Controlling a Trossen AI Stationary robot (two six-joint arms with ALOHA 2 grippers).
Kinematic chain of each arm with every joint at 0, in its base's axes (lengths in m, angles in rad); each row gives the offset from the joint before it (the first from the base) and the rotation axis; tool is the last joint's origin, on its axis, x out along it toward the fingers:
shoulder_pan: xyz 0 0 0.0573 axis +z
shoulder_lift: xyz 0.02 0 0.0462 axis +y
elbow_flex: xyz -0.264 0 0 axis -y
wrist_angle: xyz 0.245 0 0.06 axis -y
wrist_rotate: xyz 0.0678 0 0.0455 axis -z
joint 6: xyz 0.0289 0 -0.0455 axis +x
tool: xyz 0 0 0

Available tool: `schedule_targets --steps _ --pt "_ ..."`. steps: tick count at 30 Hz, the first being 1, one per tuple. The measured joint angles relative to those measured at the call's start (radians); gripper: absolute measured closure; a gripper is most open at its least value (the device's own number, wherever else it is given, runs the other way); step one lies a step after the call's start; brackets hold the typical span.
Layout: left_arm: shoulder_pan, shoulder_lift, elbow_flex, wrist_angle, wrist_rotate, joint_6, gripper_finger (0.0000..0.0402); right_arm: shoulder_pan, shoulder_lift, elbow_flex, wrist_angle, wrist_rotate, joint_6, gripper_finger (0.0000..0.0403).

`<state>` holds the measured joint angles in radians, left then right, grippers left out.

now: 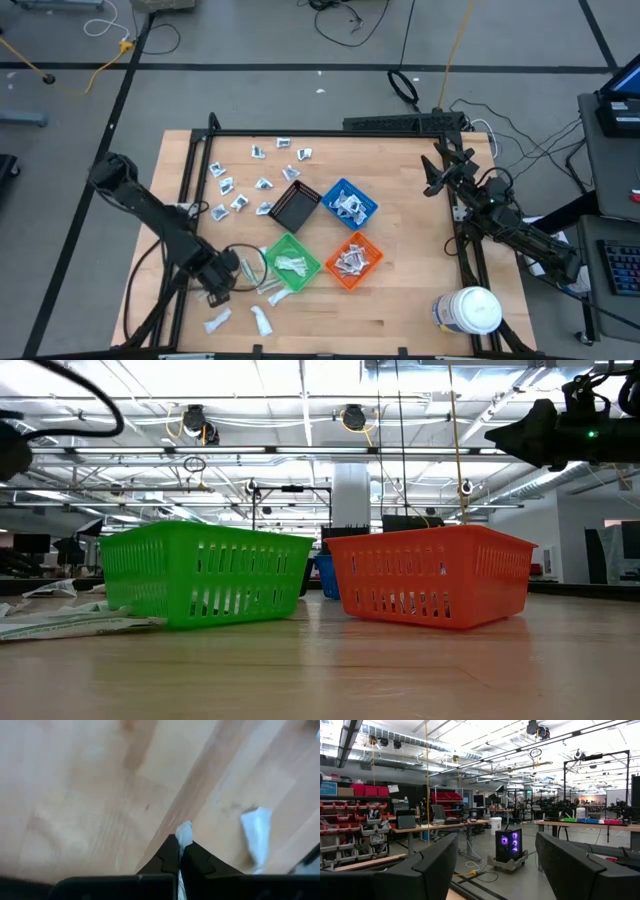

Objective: Pick & Place First Aid Supplies
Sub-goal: Put the green bandage into the green bin

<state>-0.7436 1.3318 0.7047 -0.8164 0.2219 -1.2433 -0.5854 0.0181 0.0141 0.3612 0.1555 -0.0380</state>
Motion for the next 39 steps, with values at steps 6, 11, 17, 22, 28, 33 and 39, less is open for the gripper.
schedule_targets --steps 6,11,17,22,28,33,39 --pt "0.039 -0.109 0.006 -0.043 -0.046 -0.204 0.0399 0.0 0.0 0.0 0.0 0.0 0.0 0.014" --pt "0.066 -0.162 0.012 -0.141 -0.085 -0.375 0.04 0.0 0.0 0.0 0.0 0.0 0.0 0.014" --pt "0.208 -0.048 0.185 -0.295 -0.104 -0.163 0.0401 0.0 0.0 0.0 0.0 0.0 0.0 0.014" --pt "0.355 0.086 0.344 -0.362 -0.102 0.105 0.0401 0.0 0.0 0.0 0.0 0.0 0.0 0.014" --pt "0.462 0.26 0.547 -0.365 -0.122 0.393 0.0401 0.0 0.0 0.0 0.0 0.0 0.0 0.014" --pt "0.506 0.39 0.728 -0.393 -0.171 0.634 0.0401 0.0 0.0 0.0 0.0 0.0 0.0 0.014" --pt "0.528 0.534 0.896 -0.439 -0.224 0.823 0.0401 0.0 0.0 0.0 0.0 0.0 0.0 0.014"
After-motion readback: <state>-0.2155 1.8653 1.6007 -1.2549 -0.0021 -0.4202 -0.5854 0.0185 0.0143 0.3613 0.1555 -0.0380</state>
